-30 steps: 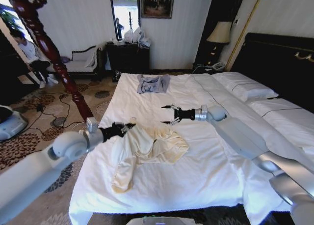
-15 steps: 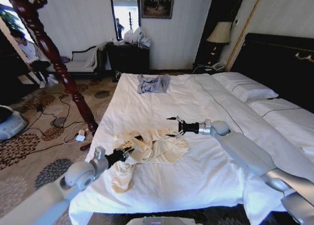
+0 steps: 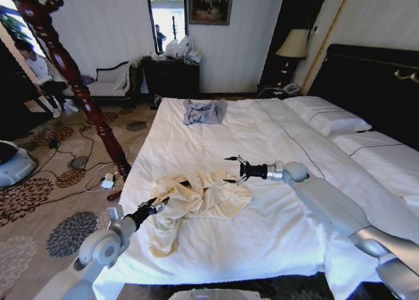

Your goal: Pick up the clothes from the bed and hang them on the clothes hanger.

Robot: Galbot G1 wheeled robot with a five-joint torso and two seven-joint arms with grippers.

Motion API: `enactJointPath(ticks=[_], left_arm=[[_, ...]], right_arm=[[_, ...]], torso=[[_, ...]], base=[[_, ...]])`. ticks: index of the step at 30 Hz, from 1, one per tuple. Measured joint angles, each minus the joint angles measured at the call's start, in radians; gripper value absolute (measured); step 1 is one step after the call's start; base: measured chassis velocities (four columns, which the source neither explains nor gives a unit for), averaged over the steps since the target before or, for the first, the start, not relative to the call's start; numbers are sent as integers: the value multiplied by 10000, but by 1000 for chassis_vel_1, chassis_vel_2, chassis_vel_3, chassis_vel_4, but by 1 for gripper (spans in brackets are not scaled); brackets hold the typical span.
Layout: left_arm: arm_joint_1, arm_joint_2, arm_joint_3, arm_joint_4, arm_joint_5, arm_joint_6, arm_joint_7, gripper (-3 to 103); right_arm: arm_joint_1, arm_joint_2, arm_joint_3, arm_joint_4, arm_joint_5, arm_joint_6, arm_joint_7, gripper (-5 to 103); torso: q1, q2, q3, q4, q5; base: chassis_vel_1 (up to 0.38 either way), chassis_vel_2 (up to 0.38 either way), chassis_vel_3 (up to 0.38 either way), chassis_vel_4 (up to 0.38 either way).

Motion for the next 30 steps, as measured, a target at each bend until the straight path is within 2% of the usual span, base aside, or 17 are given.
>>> enactJointPath(ticks=[3, 7, 13, 16, 18, 19, 22, 24, 26, 30], left_arm=[[-662, -392, 428, 545, 287, 138, -5, 100], [-1443, -569, 934, 978, 349, 324, 70, 100], [-1749, -546, 1391, 1095, 276, 612, 165, 98], [-1878, -643, 1648, 1347, 393, 748, 180, 85], [-1916, -702, 1706, 1411, 407, 804, 160, 85], [-1934, -740, 1728, 1445, 401, 874, 130, 79], [-1929, -813, 1768, 1468, 239, 1168, -203, 91], [-1908, -825, 1766, 1468, 206, 1224, -289, 91], [-1808, -841, 1659, 1385, 34, 1394, -470, 98], [-1597, -784, 1478, 1089, -76, 1563, -565, 100]], right_arm=[[19, 25, -32, -31, -17, -1, 24, 100], [8, 10, -43, -49, -38, -2, 37, 100], [-25, -29, -19, -85, -51, -4, 41, 100], [-31, -12, -13, -107, -53, -2, 46, 100], [-32, -8, -13, -109, -53, -3, 48, 100], [-32, -8, -13, -114, -53, -2, 48, 100], [-31, -9, -13, -168, -53, 11, 50, 100], [-30, -9, -13, -188, -53, 22, 50, 100], [-41, -22, 0, -227, -53, 64, 50, 100], [-56, -44, 19, -285, -53, 127, 46, 100]], torso=[[0, 0, 0, 0, -1], [1, -1, 0, -2, 0], [1, 0, 0, 0, 1], [1, 0, 0, 2, 1], [1, 0, 0, 2, 1], [1, 0, 0, 2, 1], [0, 0, -2, -1, 1], [0, 1, -2, -1, 0], [0, 1, -2, -1, 1], [0, 0, -1, 0, -2]], base=[[0, 0, 0, 0], [0, 0, 0, 0], [0, 0, 0, 0], [0, 0, 0, 0], [0, 0, 0, 0], [0, 0, 0, 0], [0, 0, 0, 0], [0, 0, 0, 0], [0, 0, 0, 0], [0, 0, 0, 0]])
